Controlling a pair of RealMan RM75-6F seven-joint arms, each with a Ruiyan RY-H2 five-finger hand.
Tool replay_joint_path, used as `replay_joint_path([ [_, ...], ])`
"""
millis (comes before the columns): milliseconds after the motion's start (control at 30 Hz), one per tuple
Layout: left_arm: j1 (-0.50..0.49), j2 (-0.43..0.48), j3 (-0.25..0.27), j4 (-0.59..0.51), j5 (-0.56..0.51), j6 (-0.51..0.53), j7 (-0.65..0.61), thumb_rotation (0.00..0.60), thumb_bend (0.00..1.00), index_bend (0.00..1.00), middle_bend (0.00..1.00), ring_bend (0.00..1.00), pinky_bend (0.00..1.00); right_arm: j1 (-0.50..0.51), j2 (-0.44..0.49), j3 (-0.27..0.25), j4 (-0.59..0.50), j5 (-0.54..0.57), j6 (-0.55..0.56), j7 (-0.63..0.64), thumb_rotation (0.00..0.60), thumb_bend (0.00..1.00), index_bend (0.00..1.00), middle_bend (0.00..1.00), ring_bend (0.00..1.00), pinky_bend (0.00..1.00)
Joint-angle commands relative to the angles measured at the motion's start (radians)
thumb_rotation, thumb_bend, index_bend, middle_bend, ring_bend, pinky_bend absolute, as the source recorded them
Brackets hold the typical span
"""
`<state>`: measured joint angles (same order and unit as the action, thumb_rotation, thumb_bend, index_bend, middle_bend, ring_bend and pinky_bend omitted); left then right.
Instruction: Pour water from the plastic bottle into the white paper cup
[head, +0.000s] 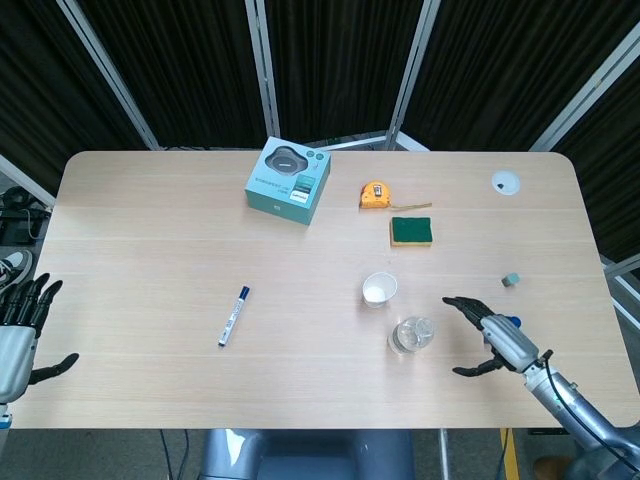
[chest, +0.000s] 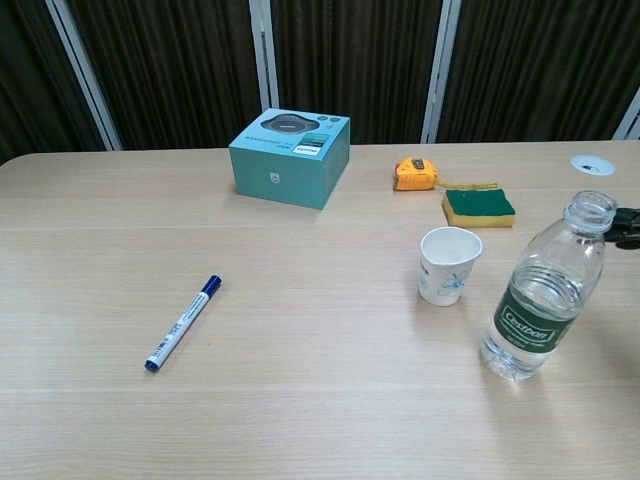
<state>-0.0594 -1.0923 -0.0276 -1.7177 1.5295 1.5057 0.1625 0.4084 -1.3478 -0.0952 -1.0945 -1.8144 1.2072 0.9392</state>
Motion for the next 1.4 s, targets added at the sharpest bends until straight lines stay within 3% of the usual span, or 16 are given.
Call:
replay_joint_path([
  [33,-0.004,-0.003,-0.003,0.003,-0.009,-0.008,0.006,0.600,0.00,0.00,0.00,0.00,0.00,0.022,-0.029,-0.001,0.011,0.008,-0.018,0.011,0.600,0.00,0.00,0.11,0.03,0.00],
  [700,-0.015,-0.006,-0.005,0.002,-0.043,-0.034,0.016,0.600,0.00,0.00,0.00,0.00,0.00,0.088,-0.194,-0.006,0.102,0.056,-0.058,-0.013,0.600,0.00,0.03,0.17,0.10,0.00],
  [1100,-0.018,-0.003,-0.005,-0.001,-0.050,-0.037,0.013,0.600,0.00,0.00,0.00,0.00,0.00,0.090,-0.251,0.003,0.123,0.089,-0.028,-0.018,0.600,0.00,0.11,0.25,0.20,0.13],
  [1400,-0.020,-0.001,-0.006,0.001,-0.057,-0.041,0.012,0.600,0.00,0.00,0.00,0.00,0.00,0.090,-0.289,0.012,0.153,0.112,-0.014,-0.023,0.600,0.04,0.29,0.43,0.36,0.25],
])
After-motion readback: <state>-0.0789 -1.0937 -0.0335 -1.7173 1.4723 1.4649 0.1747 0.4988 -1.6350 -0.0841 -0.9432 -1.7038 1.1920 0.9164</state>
